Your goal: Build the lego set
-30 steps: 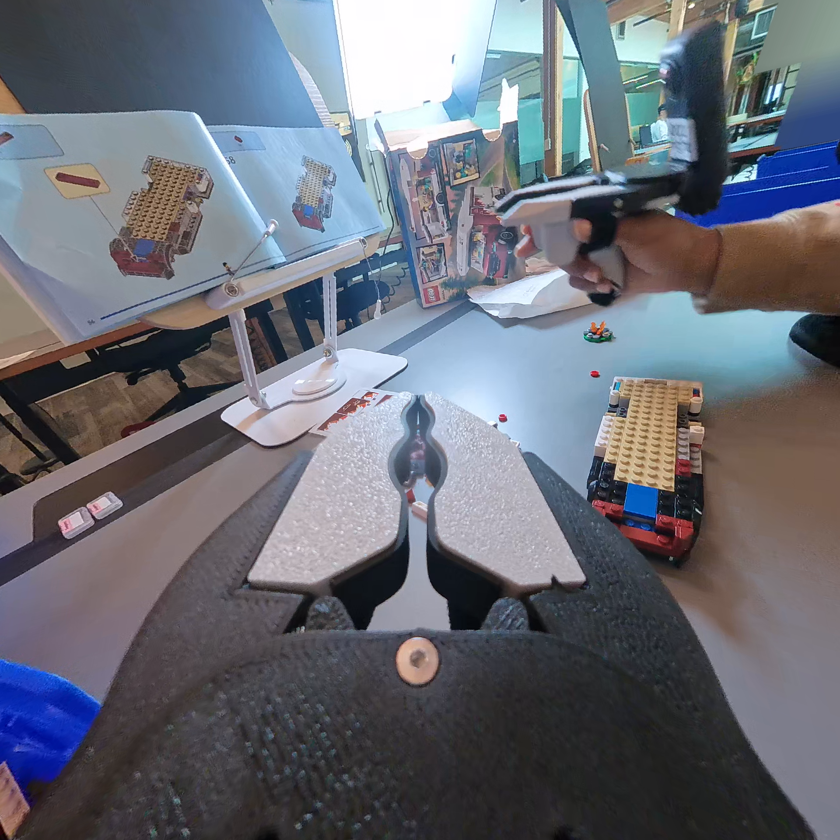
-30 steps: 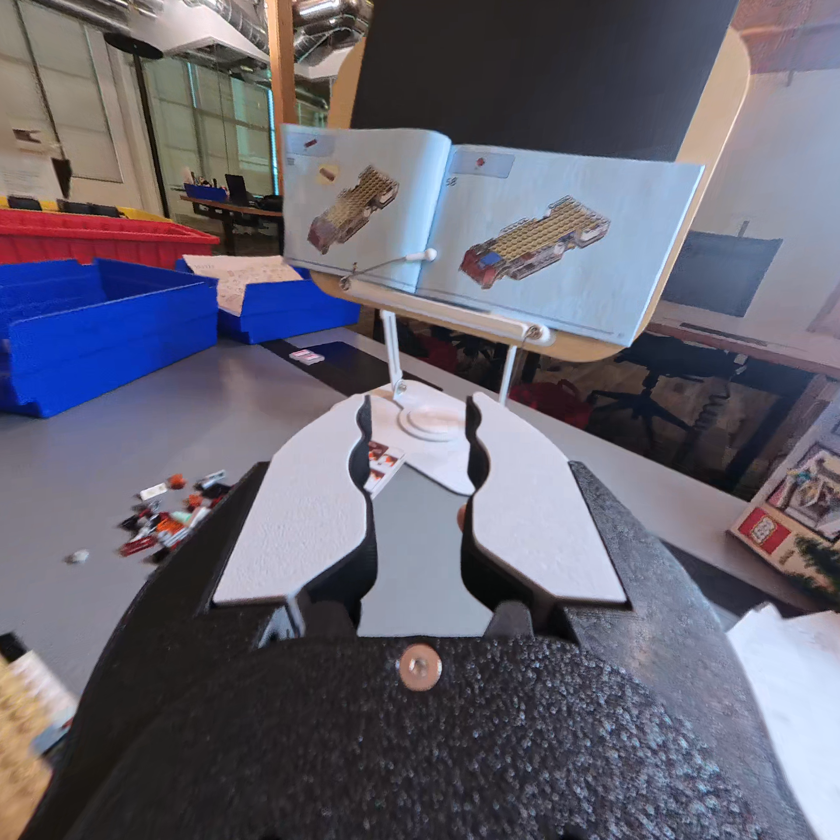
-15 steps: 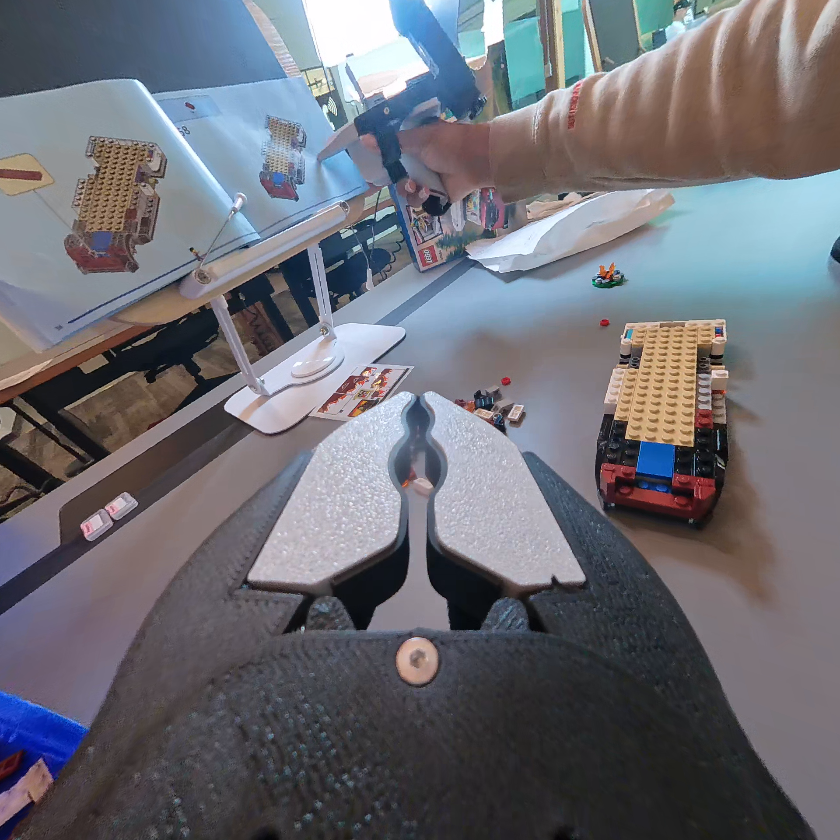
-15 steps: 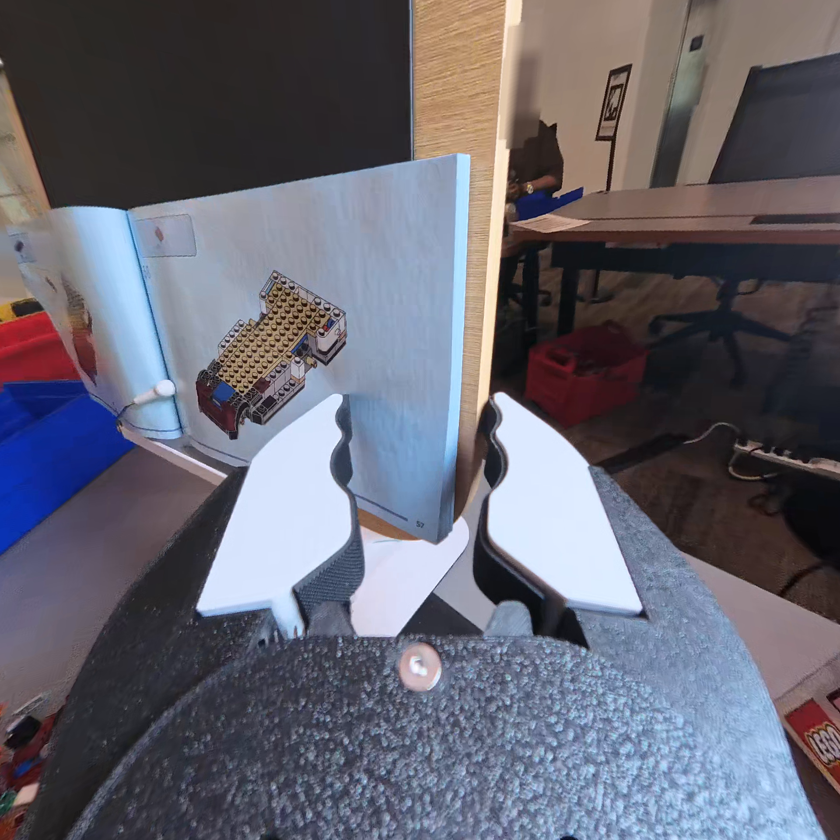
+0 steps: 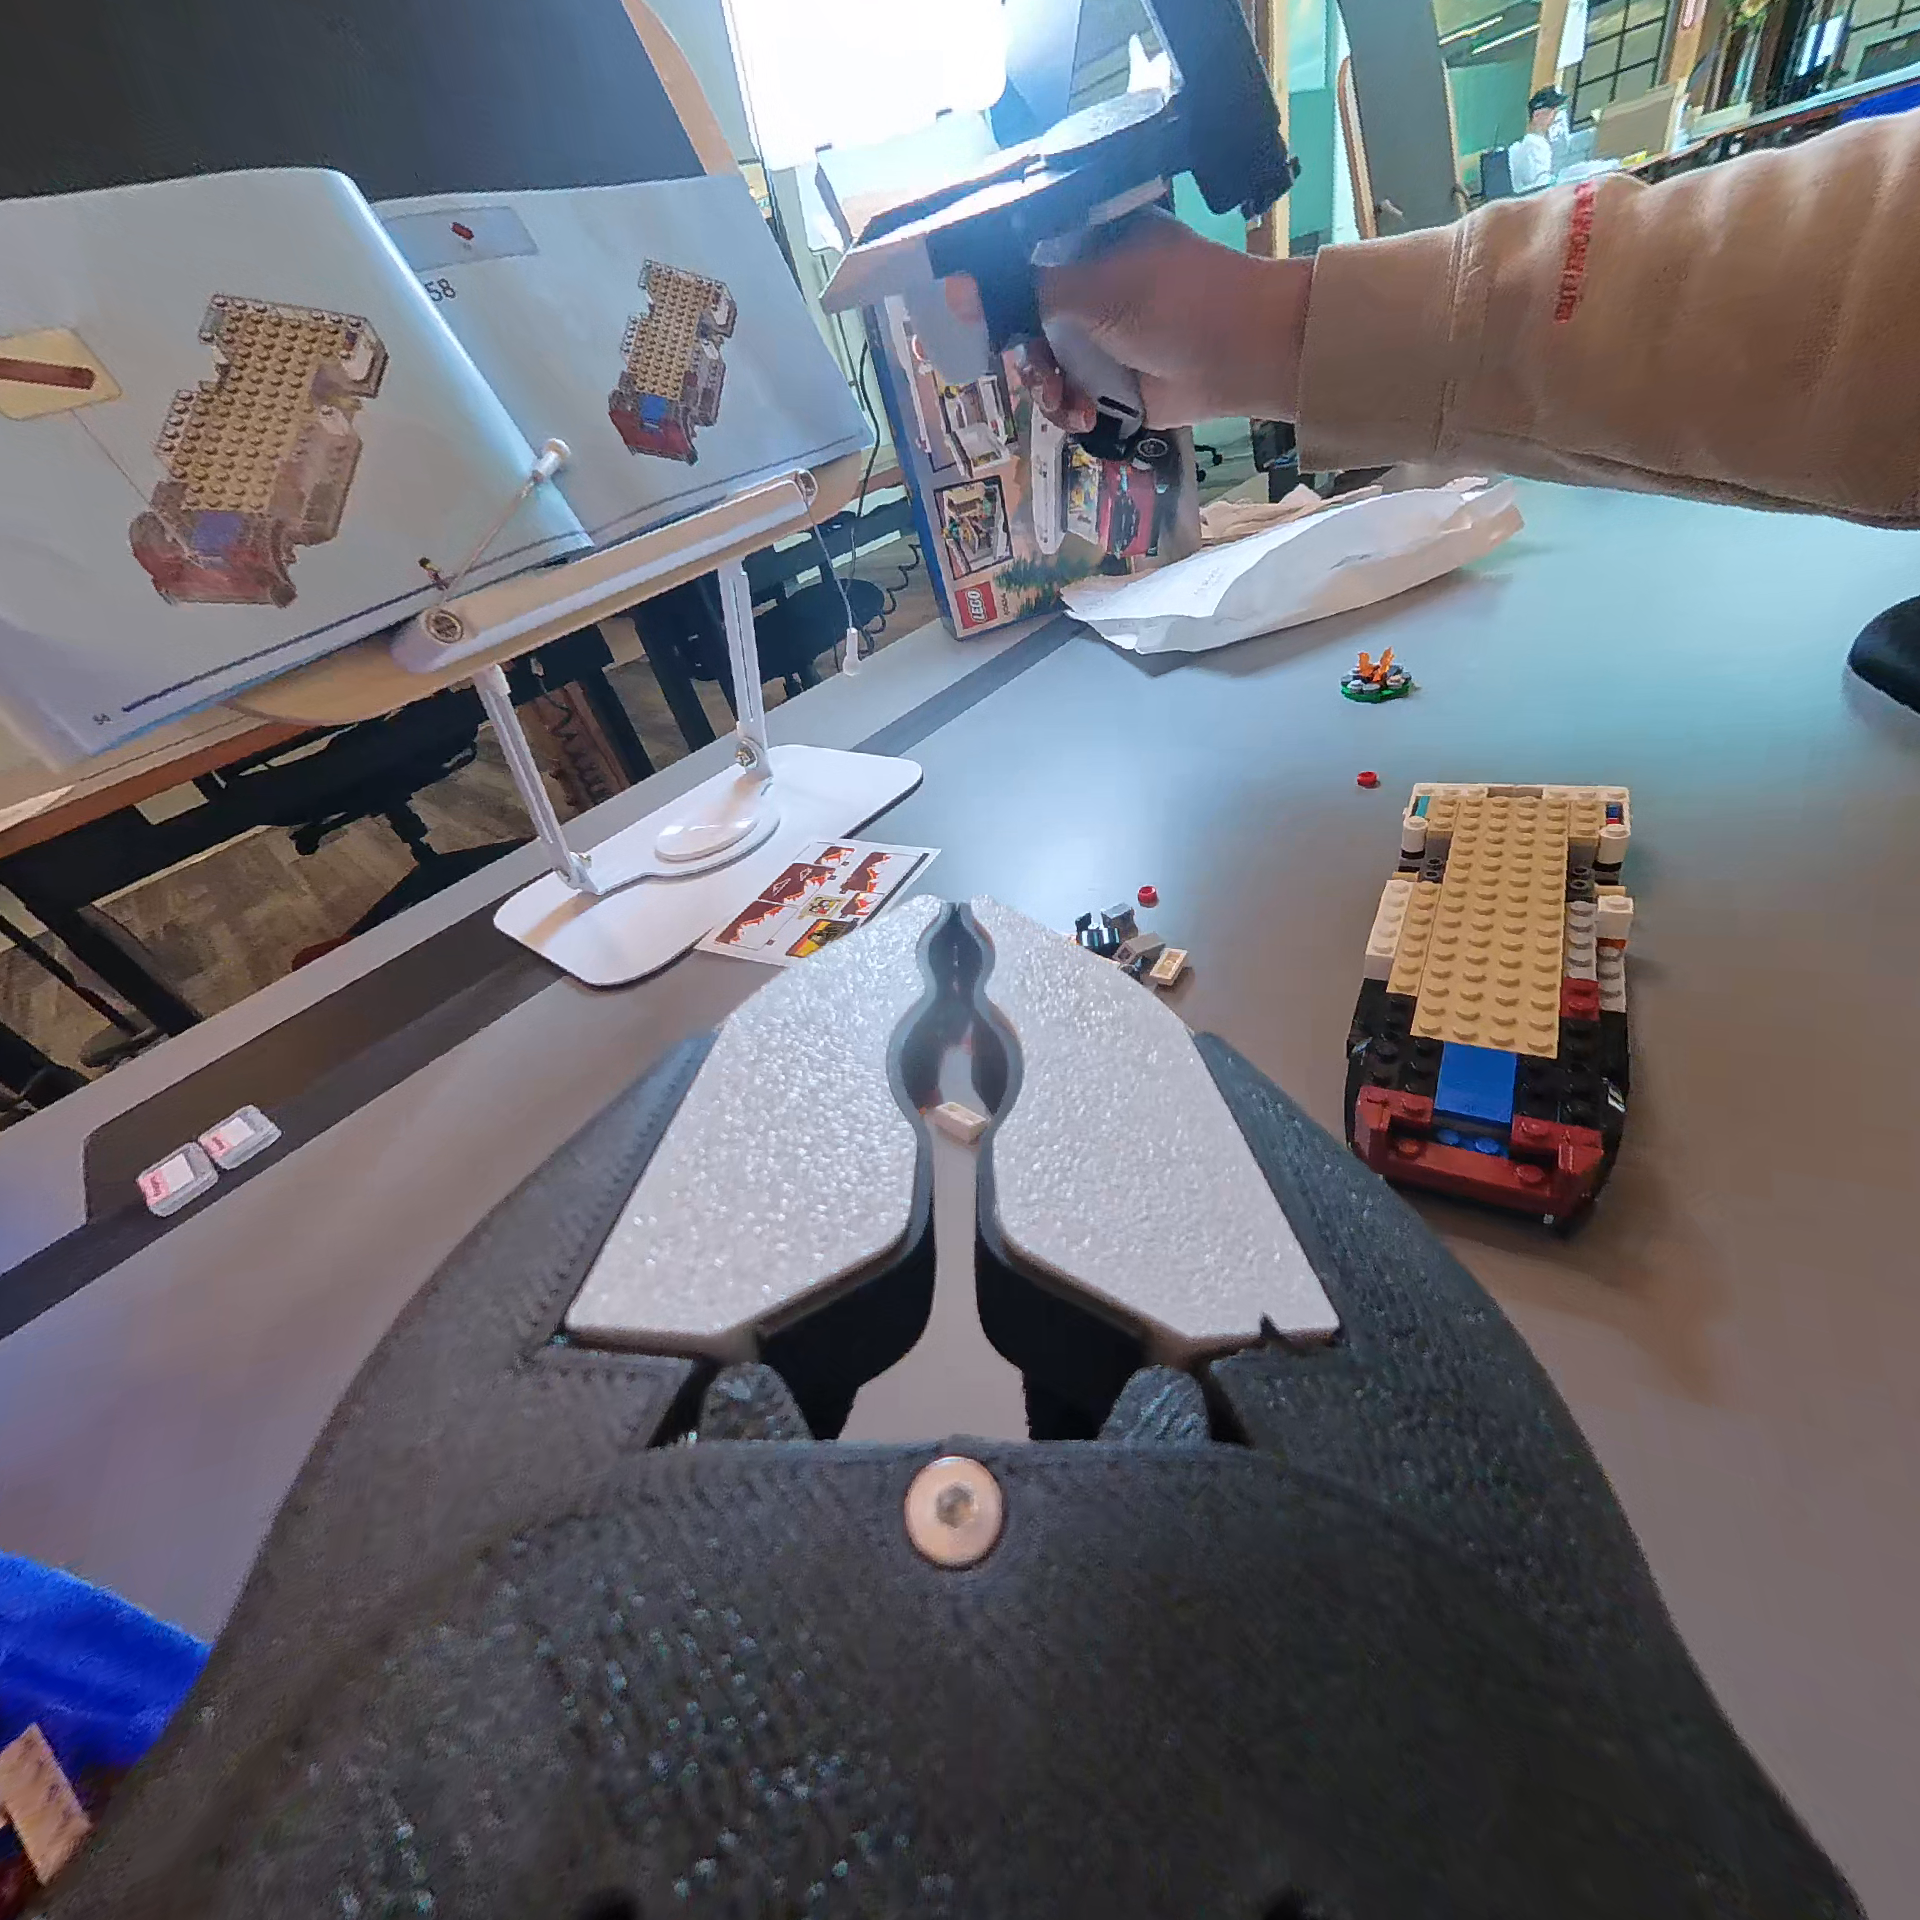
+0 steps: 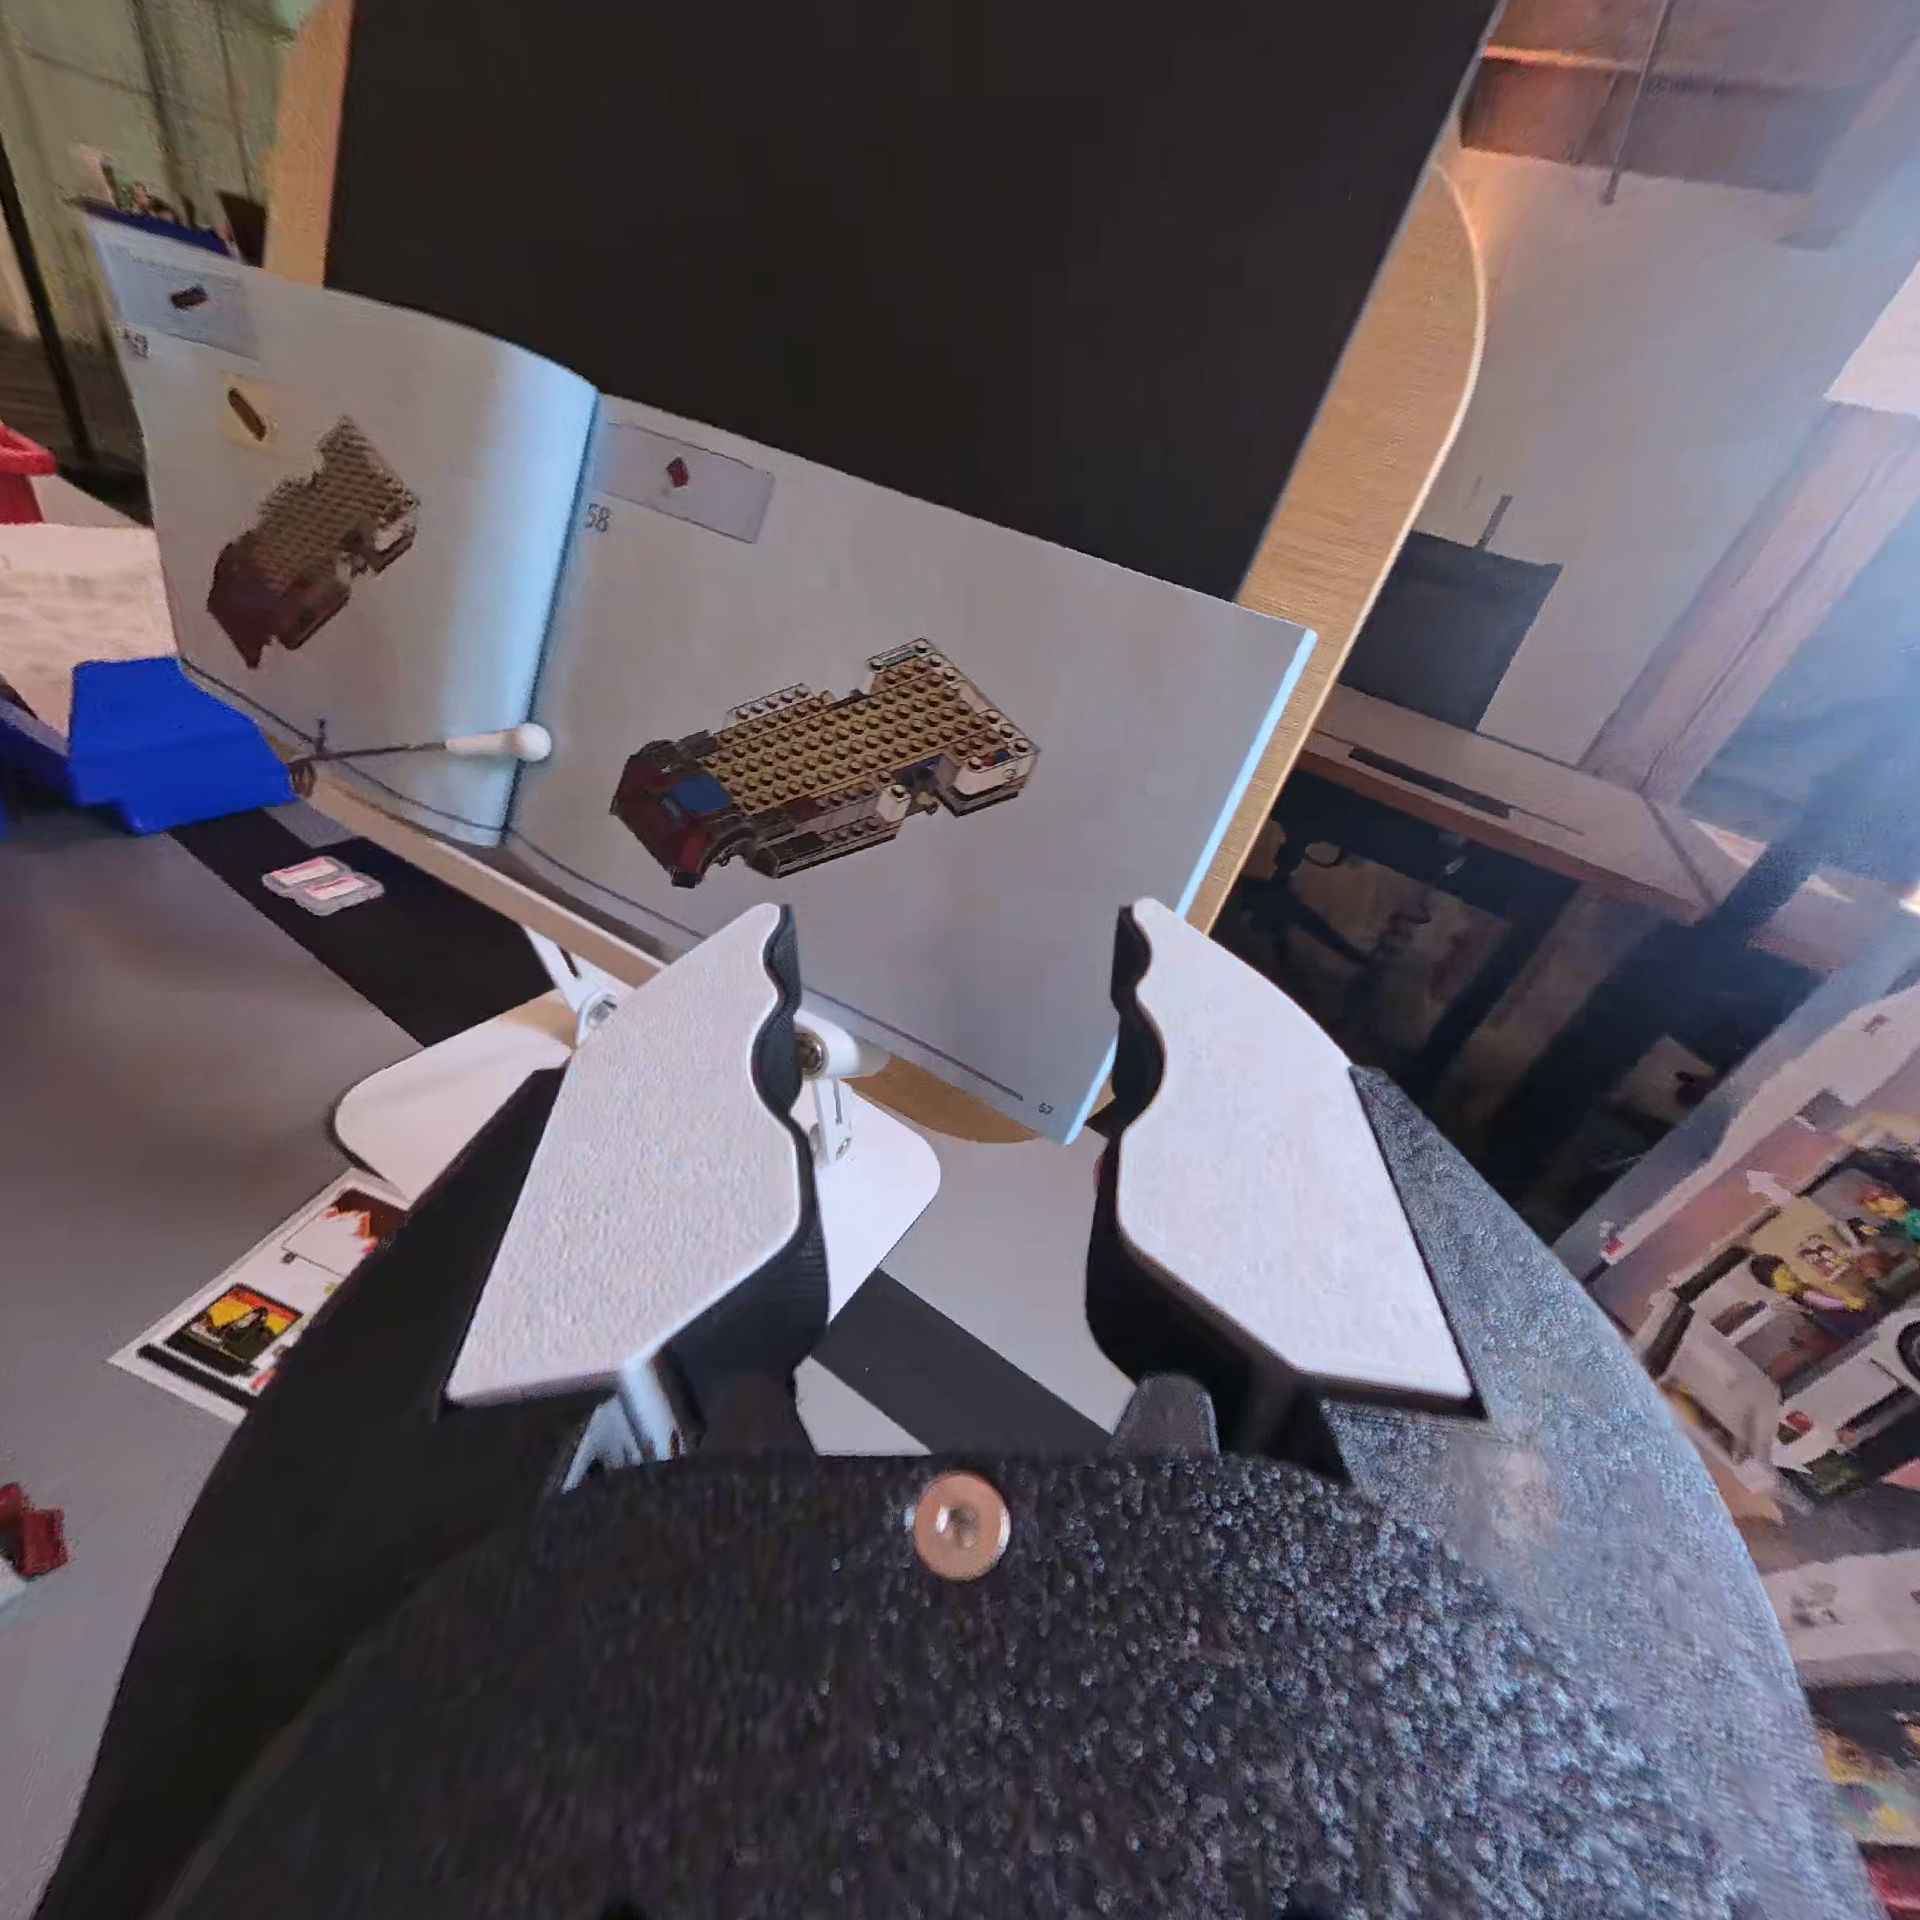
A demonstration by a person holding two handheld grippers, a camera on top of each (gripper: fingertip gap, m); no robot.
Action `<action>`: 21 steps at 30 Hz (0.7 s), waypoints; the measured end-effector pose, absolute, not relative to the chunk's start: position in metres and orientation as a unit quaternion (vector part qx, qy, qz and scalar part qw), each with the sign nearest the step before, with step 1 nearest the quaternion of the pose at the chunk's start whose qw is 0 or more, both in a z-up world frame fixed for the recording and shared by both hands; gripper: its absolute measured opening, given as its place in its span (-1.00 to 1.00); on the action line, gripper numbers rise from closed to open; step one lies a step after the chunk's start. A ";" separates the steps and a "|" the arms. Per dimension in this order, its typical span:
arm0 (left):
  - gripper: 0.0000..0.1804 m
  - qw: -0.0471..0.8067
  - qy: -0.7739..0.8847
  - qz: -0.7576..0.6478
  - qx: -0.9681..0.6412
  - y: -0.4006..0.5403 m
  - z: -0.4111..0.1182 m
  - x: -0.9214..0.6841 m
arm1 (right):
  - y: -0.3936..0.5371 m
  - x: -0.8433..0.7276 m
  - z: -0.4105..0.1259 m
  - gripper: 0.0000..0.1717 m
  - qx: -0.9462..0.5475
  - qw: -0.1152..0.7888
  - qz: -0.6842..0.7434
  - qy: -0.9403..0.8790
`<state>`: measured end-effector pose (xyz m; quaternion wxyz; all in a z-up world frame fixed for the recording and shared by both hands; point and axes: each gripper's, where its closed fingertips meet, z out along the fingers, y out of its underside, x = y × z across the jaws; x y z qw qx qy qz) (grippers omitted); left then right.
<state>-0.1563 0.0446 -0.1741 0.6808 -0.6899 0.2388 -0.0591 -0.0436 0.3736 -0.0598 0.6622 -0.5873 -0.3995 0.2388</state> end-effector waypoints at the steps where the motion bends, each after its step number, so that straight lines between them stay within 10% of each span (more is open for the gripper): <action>1: -1.00 0.679 0.241 -0.061 -0.691 0.045 -0.176 -0.155 | 0.372 -0.048 -0.062 -0.30 -0.582 0.664 0.218 -0.416; 15: -1.00 0.673 0.255 -0.069 -0.691 0.043 -0.177 -0.150 | 0.426 -0.083 -0.038 -0.10 -0.590 0.681 0.099 -0.422; 21: -1.00 0.668 0.264 -0.079 -0.691 0.042 -0.180 -0.146 | 0.426 -0.080 -0.036 -0.39 -0.580 0.695 0.096 -0.413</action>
